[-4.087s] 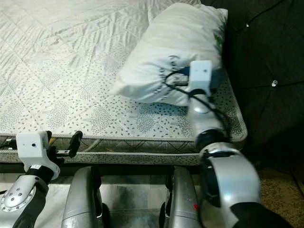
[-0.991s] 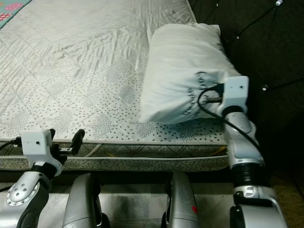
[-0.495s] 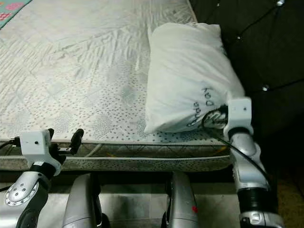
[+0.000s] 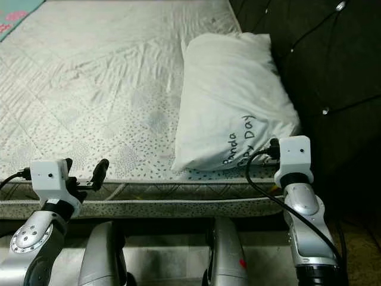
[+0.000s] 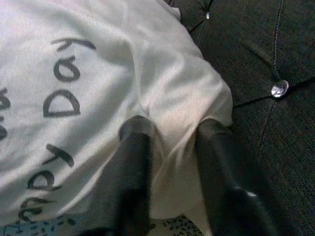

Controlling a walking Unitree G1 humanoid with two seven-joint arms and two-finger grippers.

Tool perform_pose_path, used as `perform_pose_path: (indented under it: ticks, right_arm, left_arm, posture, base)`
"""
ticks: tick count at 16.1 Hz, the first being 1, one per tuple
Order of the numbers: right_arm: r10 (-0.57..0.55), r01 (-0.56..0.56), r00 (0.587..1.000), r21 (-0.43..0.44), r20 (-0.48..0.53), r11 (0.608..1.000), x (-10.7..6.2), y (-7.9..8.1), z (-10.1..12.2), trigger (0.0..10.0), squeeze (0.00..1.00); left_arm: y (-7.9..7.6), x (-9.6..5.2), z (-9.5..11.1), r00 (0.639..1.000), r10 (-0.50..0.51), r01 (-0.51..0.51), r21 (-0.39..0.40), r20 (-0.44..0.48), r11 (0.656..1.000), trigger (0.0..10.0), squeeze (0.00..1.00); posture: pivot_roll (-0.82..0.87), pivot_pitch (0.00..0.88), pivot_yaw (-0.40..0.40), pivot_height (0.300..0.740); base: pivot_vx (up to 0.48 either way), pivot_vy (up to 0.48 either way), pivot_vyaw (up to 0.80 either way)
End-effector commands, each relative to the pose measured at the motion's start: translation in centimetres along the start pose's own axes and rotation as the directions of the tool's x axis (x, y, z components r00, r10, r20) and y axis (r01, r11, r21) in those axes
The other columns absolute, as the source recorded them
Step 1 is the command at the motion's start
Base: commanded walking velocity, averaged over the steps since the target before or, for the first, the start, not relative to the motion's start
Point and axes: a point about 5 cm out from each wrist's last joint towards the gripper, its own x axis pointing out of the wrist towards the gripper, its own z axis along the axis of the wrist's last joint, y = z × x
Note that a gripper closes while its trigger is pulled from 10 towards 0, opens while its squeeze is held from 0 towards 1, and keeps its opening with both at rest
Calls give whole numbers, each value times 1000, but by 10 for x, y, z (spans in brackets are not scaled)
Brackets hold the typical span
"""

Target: Clean up the room

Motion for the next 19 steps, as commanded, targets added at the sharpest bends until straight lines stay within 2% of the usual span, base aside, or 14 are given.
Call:
perform_pose_path:
  ticks: [1, 6, 8, 11, 12, 14, 17, 19]
  right_arm:
    - [6, -6, 1000, 1, 30, 1000, 1, 2, 10, 10000, 1000]
    - [39, -41, 992, 15, 121, 999, -5, 10, 30, 10000, 1000]
    - [61, -70, 991, 69, 123, 995, -14, 23, 30, 10000, 1000]
    - [108, -119, 988, 105, 107, 987, -21, 40, 29, 10000, 1000]
    - [153, -166, 982, 123, 108, 978, -22, 51, 31, 10000, 0]
    - [160, -175, 981, 146, 109, 974, -19, 59, 35, 10000, 0]
    - [151, -176, 981, 234, 121, 956, -10, 63, 41, 10000, 0]
    - [145, -175, 980, 241, 136, 955, -4, 64, 46, 10000, 0]
  left_arm:
    - [3, 1, -3, 1000, 8, -8, 0, -10, 1000, 10000, 0]
    - [2, 2, -3, 1000, 7, -7, -12, -3, 1000, 10000, 0]
    - [2, 1, -4, 1000, 10, -10, -11, -2, 1000, 10000, 0]
    - [2, 2, -8, 1000, 7, -7, -10, -7, 1000, 10000, 0]
    - [3, 3, -10, 1000, 6, -6, -11, -10, 1000, 10000, 0]
    - [3, 5, -12, 1000, 7, -7, -12, -11, 1000, 10000, 0]
    - [0, 11, -14, 1000, 1, -1, -18, -1, 1000, 10000, 0]
    - [-2, 16, -13, 1000, -11, 11, -18, 10, 1000, 10000, 0]
  posture:
    - [-52, 70, -16, 535]
    - [-66, 34, -15, 535]
    - [-80, 6, -10, 535]
    - [-91, 0, -1, 535]
    - [-94, 0, 4, 535]
    - [-95, 0, 9, 535]
    - [-101, 0, 13, 535]
    - [-104, 0, 14, 535]
  base:
    - [0, 0, 0]
    - [0, 0, 0]
    - [0, 0, 0]
    - [0, 0, 0]
    - [0, 0, 0]
    - [0, 0, 0]
    - [0, 0, 0]
    - [0, 0, 0]
